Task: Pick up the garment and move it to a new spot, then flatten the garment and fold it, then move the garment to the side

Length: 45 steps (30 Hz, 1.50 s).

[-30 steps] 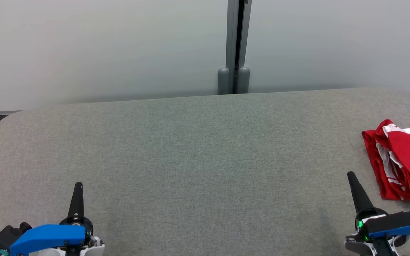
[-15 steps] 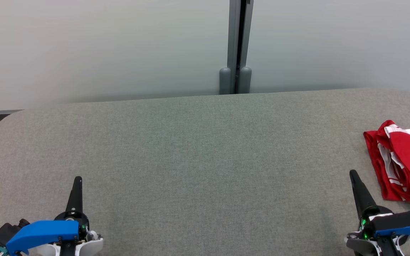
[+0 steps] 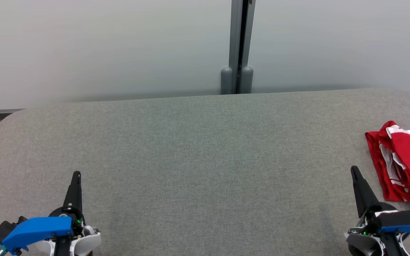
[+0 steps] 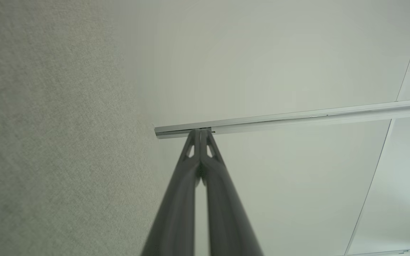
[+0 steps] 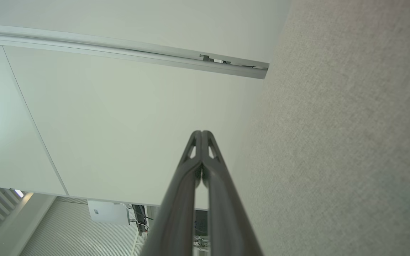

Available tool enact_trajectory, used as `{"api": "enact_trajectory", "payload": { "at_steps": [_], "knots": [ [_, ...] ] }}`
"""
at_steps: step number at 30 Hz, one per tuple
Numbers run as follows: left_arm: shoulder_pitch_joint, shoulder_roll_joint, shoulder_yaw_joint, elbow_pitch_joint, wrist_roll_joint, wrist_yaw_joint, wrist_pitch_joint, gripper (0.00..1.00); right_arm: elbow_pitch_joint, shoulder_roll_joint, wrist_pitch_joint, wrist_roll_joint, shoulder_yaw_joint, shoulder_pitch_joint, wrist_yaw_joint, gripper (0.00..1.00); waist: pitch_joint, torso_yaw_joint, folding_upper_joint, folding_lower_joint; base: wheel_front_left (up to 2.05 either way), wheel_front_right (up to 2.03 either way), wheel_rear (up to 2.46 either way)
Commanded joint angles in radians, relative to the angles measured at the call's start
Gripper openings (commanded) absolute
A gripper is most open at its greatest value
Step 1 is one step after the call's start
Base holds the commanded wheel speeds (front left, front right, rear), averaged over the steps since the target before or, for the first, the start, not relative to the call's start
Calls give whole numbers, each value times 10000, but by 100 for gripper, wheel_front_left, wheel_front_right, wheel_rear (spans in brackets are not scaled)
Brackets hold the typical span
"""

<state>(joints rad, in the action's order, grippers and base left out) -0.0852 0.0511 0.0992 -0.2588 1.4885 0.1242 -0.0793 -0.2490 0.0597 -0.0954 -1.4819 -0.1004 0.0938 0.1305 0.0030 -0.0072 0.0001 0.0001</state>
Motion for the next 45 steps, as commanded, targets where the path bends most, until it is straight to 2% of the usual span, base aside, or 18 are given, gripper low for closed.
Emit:
{"api": "enact_trajectory", "payload": {
  "at_steps": [1, 19, 45],
  "knots": [
    [-190, -9, 74, 79, 213, 101, -85, 0, 52, -40, -39, -252, -46, 140, 4, 0, 0, 7, -1, -1, 0, 0, 0],
    [-306, -16, 171, 169, 1282, 107, -387, 0, 56, -113, -215, -1349, -166, 213, 4, 0, 1, 71, -1, -1, 0, 0, 0],
    [-289, -16, 166, 163, 1256, 108, -385, 0, 55, -106, -208, -1320, -160, 210, 4, 0, 1, 72, -1, -1, 0, 0, 0]
  ]
}}
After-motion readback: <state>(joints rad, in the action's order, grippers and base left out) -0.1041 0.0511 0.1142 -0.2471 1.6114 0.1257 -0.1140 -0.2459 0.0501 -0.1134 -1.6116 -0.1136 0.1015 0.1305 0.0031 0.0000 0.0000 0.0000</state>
